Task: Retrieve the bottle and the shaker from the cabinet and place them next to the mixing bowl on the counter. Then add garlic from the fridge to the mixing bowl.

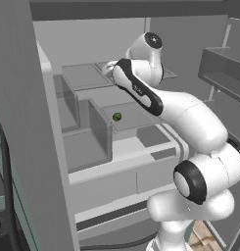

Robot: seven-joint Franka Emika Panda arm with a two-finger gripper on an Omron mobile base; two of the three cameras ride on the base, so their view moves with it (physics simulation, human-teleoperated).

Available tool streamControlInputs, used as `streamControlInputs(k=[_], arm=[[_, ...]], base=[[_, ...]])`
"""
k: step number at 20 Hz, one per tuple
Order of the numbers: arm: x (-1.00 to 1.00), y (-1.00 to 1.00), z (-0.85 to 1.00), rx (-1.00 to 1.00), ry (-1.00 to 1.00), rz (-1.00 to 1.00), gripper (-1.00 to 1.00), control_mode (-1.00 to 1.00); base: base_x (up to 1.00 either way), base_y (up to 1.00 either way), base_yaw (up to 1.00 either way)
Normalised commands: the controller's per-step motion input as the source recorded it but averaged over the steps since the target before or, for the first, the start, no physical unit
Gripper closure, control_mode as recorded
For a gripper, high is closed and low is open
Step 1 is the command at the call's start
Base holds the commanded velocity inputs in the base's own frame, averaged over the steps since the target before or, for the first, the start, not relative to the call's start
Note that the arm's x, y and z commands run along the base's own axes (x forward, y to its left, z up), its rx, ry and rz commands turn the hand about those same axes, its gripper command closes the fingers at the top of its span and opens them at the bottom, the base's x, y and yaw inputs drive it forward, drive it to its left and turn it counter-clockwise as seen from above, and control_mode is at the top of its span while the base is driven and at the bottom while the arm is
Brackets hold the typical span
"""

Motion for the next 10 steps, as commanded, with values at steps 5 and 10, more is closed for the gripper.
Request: streamControlInputs(k=[5,10], arm=[[-1.0,-0.14,0.29,0.04,-0.02,-0.09,1.0,-1.0],[-1.0,-0.02,0.47,0.0,0.0,-0.11,1.0,-1.0]], base=[[0.0,0.0,0.0],[0.0,0.0,0.0]])
